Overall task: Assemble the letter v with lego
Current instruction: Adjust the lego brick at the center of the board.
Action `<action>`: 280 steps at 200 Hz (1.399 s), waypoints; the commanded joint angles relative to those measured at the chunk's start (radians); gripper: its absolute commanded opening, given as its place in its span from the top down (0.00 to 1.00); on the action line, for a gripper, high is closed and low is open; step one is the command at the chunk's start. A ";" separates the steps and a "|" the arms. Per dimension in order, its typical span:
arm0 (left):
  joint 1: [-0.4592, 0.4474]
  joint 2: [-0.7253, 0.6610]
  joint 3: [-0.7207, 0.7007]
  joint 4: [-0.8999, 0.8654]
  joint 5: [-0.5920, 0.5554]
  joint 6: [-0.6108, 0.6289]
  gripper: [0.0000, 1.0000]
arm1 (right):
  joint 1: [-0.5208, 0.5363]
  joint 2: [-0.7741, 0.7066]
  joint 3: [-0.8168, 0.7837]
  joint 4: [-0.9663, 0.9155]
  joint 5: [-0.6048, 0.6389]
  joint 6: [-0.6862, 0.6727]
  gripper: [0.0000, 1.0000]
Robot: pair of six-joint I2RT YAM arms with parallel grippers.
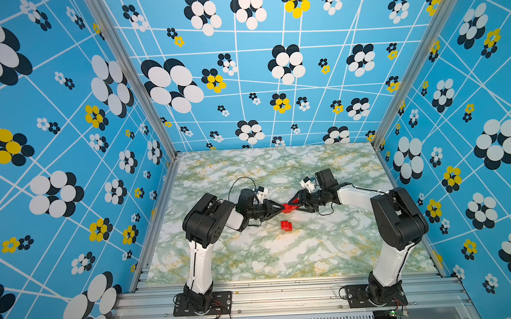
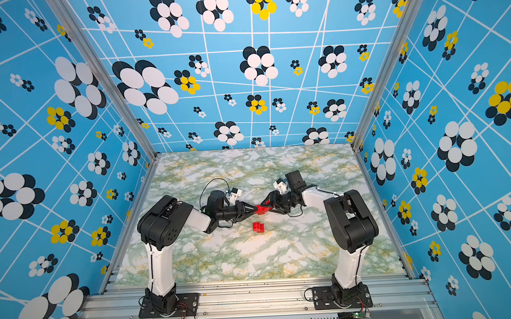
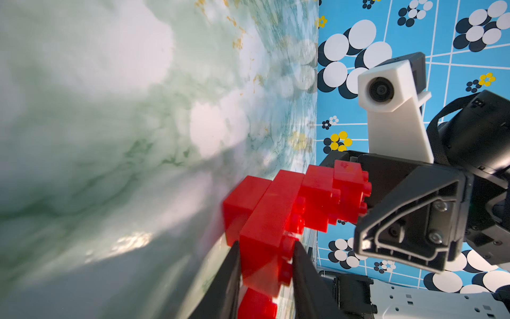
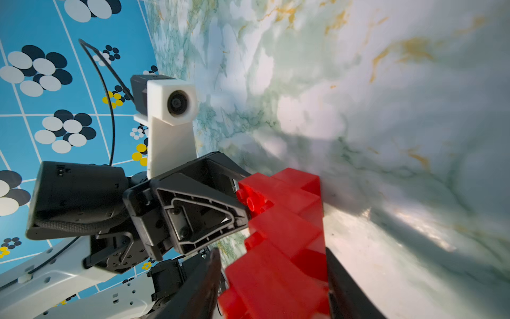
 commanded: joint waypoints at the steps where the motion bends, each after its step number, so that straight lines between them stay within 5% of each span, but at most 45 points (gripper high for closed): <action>1: 0.000 0.031 0.004 -0.017 -0.002 0.019 0.68 | 0.007 0.014 0.028 -0.038 0.003 -0.016 0.43; 143: 0.011 -0.007 -0.008 -0.027 0.006 0.029 0.61 | 0.009 0.012 0.031 -0.064 0.023 -0.025 0.47; 280: 0.023 0.005 0.035 -0.060 0.040 0.050 0.68 | 0.008 0.054 0.123 -0.198 0.006 -0.108 0.36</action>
